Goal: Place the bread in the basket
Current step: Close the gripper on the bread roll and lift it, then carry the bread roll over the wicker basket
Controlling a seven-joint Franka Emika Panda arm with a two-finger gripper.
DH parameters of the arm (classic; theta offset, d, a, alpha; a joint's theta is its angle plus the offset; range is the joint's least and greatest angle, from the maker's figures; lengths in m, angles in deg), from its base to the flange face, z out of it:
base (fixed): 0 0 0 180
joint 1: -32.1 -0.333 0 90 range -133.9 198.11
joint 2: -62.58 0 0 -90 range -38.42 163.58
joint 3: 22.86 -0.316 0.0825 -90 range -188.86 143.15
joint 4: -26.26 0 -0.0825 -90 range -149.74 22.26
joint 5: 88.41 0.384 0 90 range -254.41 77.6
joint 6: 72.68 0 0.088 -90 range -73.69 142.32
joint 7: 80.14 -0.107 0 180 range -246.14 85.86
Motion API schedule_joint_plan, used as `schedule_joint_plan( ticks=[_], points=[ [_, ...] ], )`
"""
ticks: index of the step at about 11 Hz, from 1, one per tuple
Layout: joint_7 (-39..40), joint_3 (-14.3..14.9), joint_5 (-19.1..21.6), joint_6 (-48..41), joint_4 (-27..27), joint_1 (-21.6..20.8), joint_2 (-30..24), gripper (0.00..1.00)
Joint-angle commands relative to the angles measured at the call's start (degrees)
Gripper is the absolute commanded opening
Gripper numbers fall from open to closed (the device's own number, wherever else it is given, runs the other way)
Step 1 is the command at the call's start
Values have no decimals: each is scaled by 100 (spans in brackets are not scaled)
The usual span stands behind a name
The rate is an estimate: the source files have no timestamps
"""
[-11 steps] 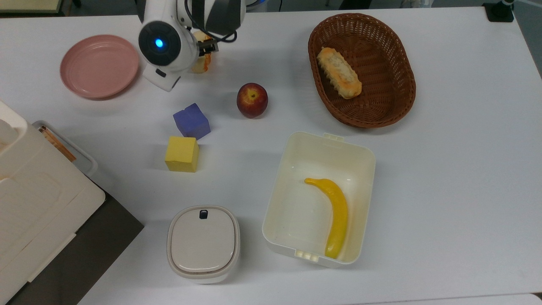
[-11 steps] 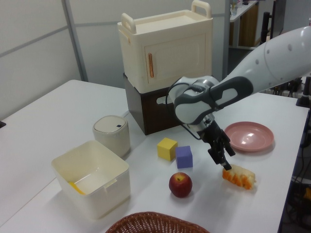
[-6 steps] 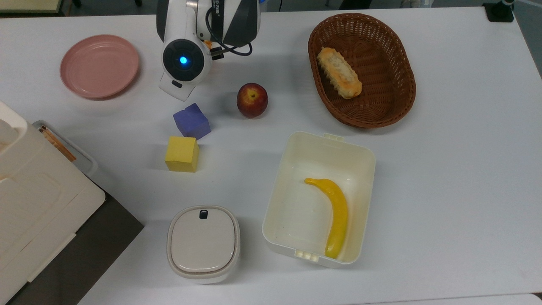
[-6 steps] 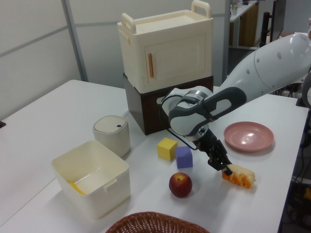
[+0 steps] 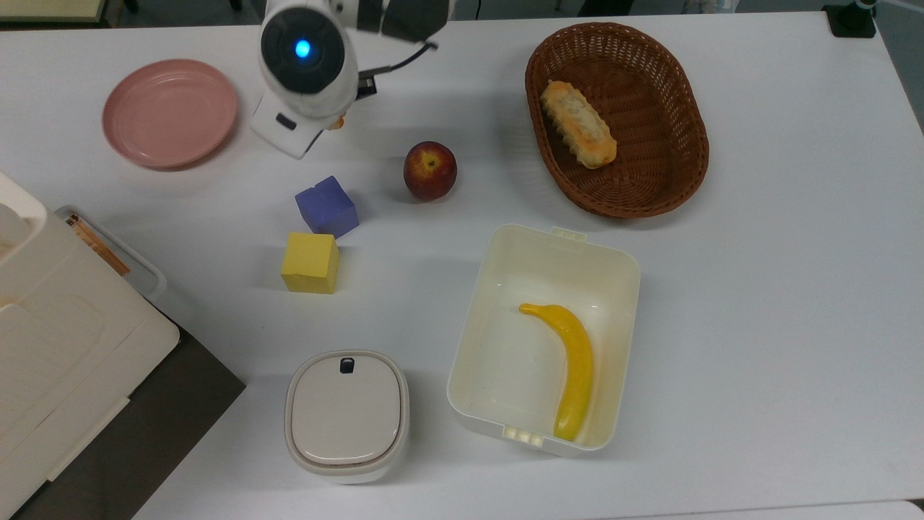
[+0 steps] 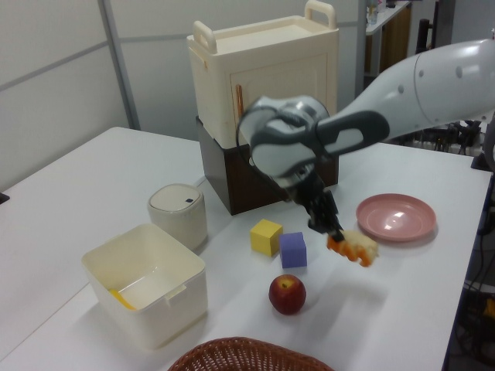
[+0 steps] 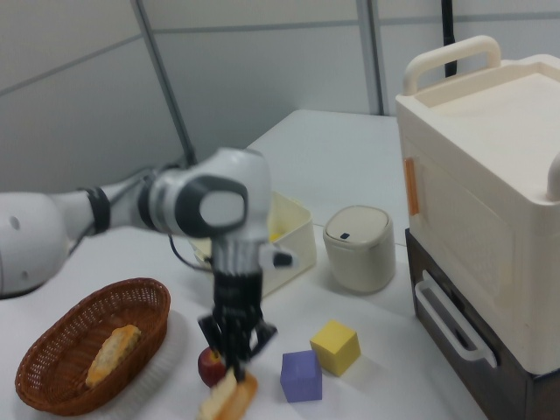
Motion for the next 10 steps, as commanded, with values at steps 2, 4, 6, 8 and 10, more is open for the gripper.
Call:
schedule_joint_plan(
  ticks=[2,4,6,8,10],
  points=[
    [-482,-289,950,-332,849,-144,-113,0],
    [-1018,-298,1399,-61,929,-512,-104,0],
    [-1562,-507,1847,213,930,-820,-104,0],
    [-1950,-841,1920,538,930,-1110,-113,0],
    [-2100,-1062,1911,565,930,-1392,-104,0]
  ],
)
